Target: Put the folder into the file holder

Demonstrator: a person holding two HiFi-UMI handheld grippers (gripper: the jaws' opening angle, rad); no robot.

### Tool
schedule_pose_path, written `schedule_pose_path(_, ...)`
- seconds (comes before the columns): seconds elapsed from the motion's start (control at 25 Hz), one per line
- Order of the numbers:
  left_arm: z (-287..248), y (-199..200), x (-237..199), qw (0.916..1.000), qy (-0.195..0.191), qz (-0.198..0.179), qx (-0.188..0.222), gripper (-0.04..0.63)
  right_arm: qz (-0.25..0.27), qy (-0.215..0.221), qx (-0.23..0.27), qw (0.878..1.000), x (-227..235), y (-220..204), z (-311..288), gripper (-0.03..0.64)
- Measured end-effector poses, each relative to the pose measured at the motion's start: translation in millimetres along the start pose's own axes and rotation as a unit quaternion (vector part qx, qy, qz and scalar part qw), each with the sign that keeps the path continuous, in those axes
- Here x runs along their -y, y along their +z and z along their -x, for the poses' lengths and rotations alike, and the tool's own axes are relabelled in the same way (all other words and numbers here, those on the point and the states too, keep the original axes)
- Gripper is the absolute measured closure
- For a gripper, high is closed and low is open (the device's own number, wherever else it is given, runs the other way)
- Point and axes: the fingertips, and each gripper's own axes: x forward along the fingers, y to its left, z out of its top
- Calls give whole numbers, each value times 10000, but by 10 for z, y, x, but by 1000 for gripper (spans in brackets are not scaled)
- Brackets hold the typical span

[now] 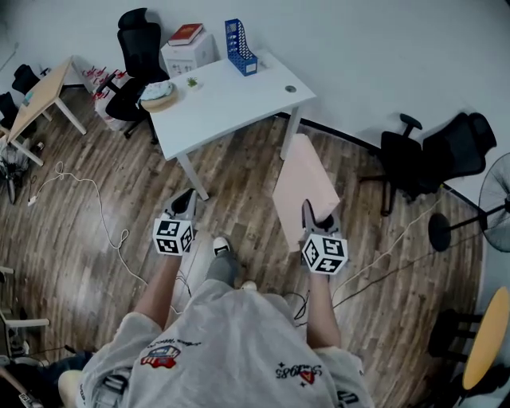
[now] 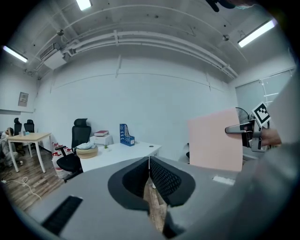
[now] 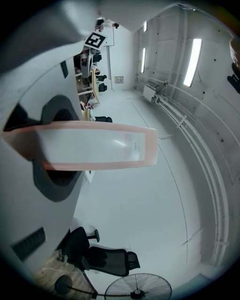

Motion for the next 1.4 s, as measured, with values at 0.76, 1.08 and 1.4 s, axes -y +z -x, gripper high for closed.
schedule_pose_path(0.76,-2216,425,-453,9981,-546,275,-85,584,121,-163,-219,9996,552,422,-1702,463)
schedule_pose_path(1.08,-3331,785,-986,9969,-705,336,-94,586,264,-246,-253,9990,649,831,-2833,463)
schedule_pose_path(1.4,-4014,1015,-1684,9974,-569,435,-2,586,342,-132,-162,9992,580,1133,-3869,463)
